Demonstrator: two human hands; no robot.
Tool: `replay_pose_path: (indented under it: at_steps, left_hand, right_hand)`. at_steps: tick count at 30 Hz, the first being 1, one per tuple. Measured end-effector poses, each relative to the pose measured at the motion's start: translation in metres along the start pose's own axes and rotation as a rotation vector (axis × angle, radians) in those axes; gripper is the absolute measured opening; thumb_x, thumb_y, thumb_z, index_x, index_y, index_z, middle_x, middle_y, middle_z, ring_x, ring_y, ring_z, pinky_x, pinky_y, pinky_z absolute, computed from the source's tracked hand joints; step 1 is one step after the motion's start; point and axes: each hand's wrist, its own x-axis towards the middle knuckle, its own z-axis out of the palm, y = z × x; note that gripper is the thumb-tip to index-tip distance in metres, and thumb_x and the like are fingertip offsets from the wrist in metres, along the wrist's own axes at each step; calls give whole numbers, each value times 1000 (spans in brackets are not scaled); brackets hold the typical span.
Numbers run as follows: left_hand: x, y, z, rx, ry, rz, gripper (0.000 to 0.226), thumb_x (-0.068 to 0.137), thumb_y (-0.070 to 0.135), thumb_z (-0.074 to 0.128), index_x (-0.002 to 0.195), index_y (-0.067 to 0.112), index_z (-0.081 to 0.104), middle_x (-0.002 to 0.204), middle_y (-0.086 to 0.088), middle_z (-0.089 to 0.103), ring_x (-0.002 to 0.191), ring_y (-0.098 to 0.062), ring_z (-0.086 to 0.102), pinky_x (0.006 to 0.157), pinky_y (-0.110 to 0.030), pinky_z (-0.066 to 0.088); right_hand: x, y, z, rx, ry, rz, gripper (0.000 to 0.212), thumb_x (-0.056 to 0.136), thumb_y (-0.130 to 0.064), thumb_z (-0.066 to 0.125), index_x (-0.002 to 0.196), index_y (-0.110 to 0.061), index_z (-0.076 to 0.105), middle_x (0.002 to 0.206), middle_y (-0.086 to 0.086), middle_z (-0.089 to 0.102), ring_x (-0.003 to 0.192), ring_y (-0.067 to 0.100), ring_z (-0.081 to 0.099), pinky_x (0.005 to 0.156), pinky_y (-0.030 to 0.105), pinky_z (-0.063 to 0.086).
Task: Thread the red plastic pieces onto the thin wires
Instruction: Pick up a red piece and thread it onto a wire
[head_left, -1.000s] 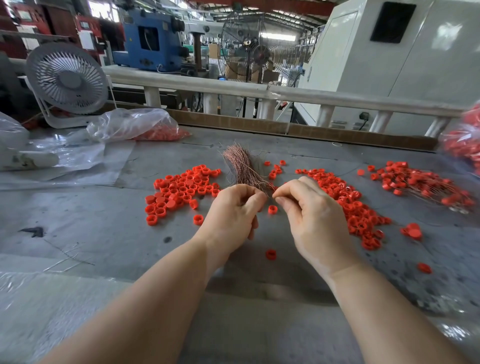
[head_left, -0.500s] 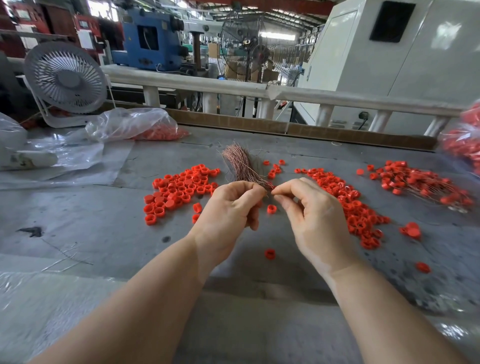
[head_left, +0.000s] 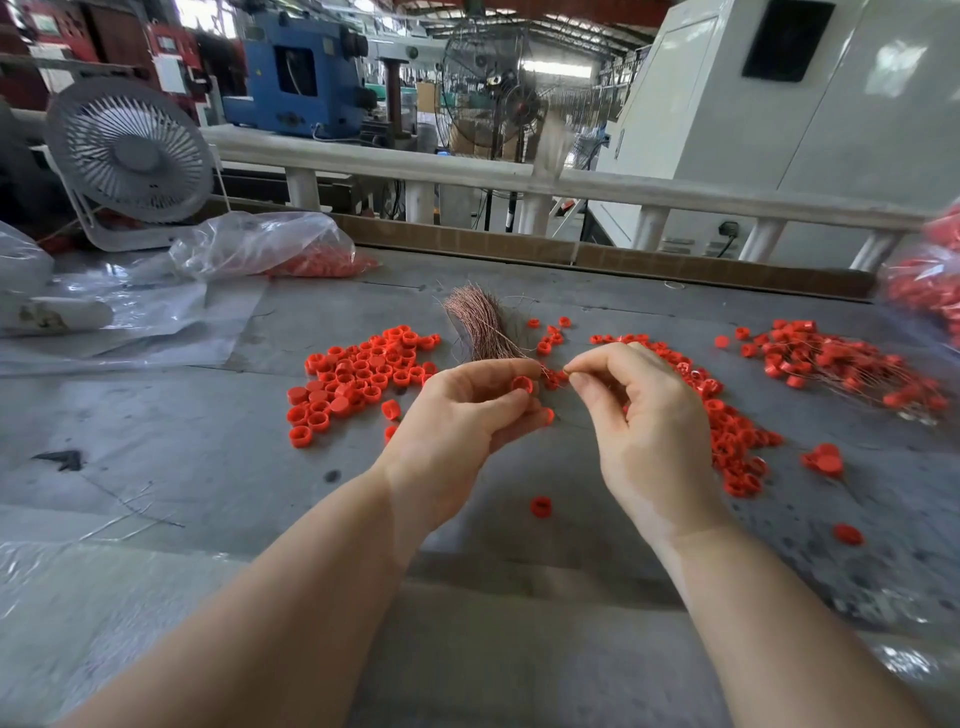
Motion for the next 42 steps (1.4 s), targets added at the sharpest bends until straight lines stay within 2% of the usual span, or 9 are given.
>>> replay_pose_path:
  at_steps: [5,8,12,24,36,42]
  left_hand:
    - [-2,2,0,-6,39,-1,22,86,-10,52,90,7,65,69,-5,62,57,-8,64,60,-17,55]
    - [-2,3,0,-39,39,0,21,84,-10,54,87,6,67,67,-3,66,61,-8,66,62,-17,55]
    - [-2,5,1,-130,-8,-29,25,85,-14,50,92,4,66,68,-3,69,66,-7,66,67,-17,55]
    - [-2,7,1,-194,-45,-57,21,87,-8,48,94,4,64,69,-3,69,61,-8,65,64,-18,56]
    - [-1,4,-3,-205,-54,-8,21,81,-11,52,87,6,64,71,-3,69,65,-11,68,62,-18,55]
    - [-2,3,-3,-197,-67,17,24,80,-15,51,84,6,62,71,-3,70,68,-12,69,63,-18,56]
  right_hand:
    - [1,0,-1,-56,27,-23,6,84,-5,65,80,-9,67,81,2,62,82,25,55,77,46,44]
    - [1,-1,-1,-40,29,-10,6,84,-6,64,80,-10,67,81,0,63,83,25,56,77,51,44]
    - [1,0,1,16,1,-13,7,85,-5,62,83,-10,66,81,1,64,84,26,59,78,53,44]
    - [2,0,3,68,-36,-40,12,85,1,60,83,-8,67,82,0,60,83,23,55,77,42,46]
    - [1,1,2,80,-28,-29,11,85,-1,62,84,-9,69,81,3,62,84,26,56,77,40,46]
    - [1,2,3,93,-30,-27,10,85,0,62,85,-8,69,80,5,62,84,27,56,76,44,47]
